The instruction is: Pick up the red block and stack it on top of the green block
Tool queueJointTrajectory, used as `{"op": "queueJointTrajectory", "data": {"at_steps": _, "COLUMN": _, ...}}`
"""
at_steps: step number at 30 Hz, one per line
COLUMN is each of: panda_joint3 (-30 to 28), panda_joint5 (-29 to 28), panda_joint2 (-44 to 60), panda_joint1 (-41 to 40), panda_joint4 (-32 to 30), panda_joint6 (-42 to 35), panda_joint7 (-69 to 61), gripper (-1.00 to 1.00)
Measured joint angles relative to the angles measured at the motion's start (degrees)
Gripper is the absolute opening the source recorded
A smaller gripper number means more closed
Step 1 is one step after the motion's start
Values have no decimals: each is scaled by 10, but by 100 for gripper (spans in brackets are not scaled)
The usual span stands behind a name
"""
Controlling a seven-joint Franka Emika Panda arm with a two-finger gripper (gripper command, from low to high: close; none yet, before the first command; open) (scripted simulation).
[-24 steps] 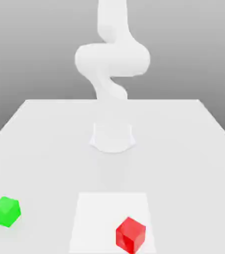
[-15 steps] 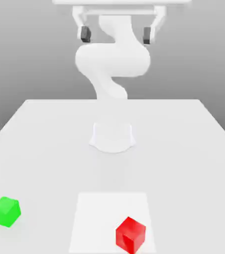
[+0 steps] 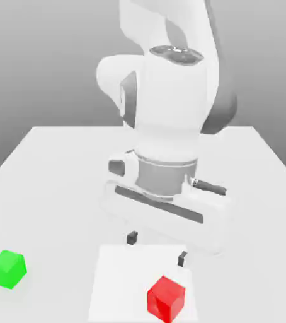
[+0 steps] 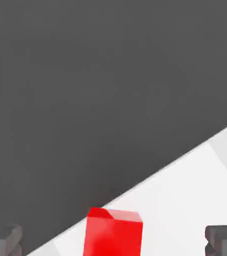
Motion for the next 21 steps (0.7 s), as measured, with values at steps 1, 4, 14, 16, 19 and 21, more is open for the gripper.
{"op": "queueJointTrajectory", "data": {"at_steps": 1, "panda_joint3": 2, "panda_joint5": 8, "panda_joint2": 18, "panda_joint1": 1, "panda_joint4": -3, "panda_joint6": 9, "panda_joint7": 8, "gripper": 0}}
{"op": "queueJointTrajectory", "data": {"at_steps": 4, "panda_joint3": -14, "panda_joint5": -8, "panda_joint2": 78, "panda_joint1": 14, "panda_joint4": 2, "panda_joint6": 54, "panda_joint7": 32, "gripper": 0}}
{"op": "queueJointTrajectory", "data": {"at_steps": 14, "panda_joint3": -39, "panda_joint5": -32, "panda_joint2": 132, "panda_joint1": 35, "panda_joint4": 10, "panda_joint6": 98, "panda_joint7": 52, "gripper": -100}}
{"op": "queueJointTrajectory", "data": {"at_steps": 16, "panda_joint3": -24, "panda_joint5": -15, "panda_joint2": 100, "panda_joint1": 23, "panda_joint4": 4, "panda_joint6": 72, "panda_joint7": 39, "gripper": -100}}
{"op": "queueJointTrajectory", "data": {"at_steps": 19, "panda_joint3": -10, "panda_joint5": 17, "panda_joint2": 44, "panda_joint1": 9, "panda_joint4": -5, "panda_joint6": 26, "panda_joint7": 17, "gripper": -100}}
{"op": "queueJointTrajectory", "data": {"at_steps": 21, "panda_joint3": -33, "panda_joint5": 32, "panda_joint2": 28, "panda_joint1": -20, "panda_joint4": -6, "panda_joint6": 11, "panda_joint7": 20, "gripper": -100}}
